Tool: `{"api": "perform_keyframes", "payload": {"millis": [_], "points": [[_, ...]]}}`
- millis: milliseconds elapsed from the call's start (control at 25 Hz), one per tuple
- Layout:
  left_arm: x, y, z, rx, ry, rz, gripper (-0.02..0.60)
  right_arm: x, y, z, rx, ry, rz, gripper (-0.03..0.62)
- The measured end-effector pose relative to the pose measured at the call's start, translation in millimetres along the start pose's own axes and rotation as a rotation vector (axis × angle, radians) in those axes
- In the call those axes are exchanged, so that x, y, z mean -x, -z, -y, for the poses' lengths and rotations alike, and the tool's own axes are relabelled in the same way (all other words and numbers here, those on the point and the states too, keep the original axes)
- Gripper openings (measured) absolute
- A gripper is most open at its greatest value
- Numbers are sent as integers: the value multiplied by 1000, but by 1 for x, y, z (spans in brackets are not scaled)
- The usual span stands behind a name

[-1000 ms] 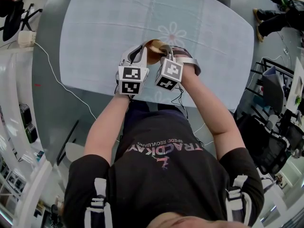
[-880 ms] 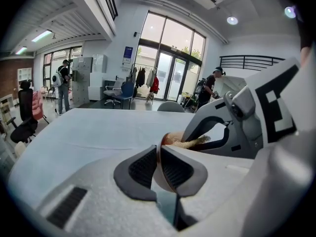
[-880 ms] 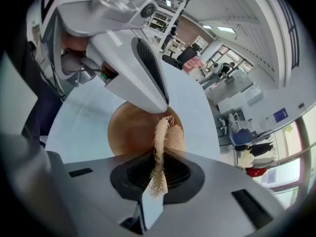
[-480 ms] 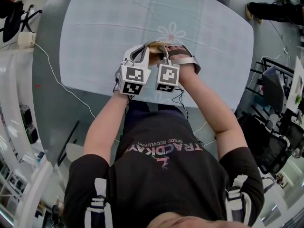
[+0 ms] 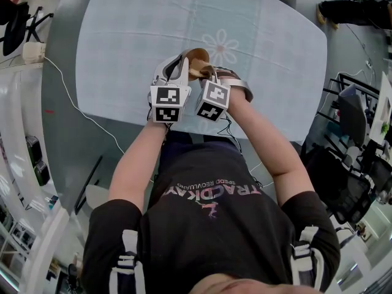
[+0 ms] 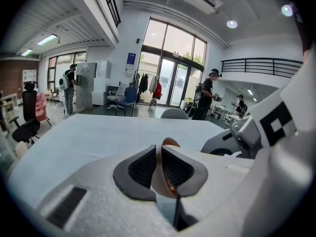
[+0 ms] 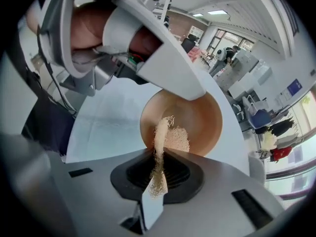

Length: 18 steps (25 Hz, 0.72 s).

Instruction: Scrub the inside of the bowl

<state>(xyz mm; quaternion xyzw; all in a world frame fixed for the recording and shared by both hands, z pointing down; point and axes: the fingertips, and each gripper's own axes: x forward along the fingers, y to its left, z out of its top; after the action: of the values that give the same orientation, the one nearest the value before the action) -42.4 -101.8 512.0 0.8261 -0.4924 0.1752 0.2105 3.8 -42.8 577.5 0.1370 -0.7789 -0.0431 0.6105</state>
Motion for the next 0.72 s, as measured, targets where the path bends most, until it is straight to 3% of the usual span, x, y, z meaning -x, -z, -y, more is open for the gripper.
{"api": "perform_keyframes", "payload": {"millis": [160,440,720], "points": [[0,1,-1,27,-10,1,43,7,-14,-13,-116,-101,85,32],[0,0,-2,73,-21,12,42,21,-34,-14,-228,-179,203,32],[-1,4,3,68,-5,-3,41,13,-17,-13,-189,-170,135,32]]}}
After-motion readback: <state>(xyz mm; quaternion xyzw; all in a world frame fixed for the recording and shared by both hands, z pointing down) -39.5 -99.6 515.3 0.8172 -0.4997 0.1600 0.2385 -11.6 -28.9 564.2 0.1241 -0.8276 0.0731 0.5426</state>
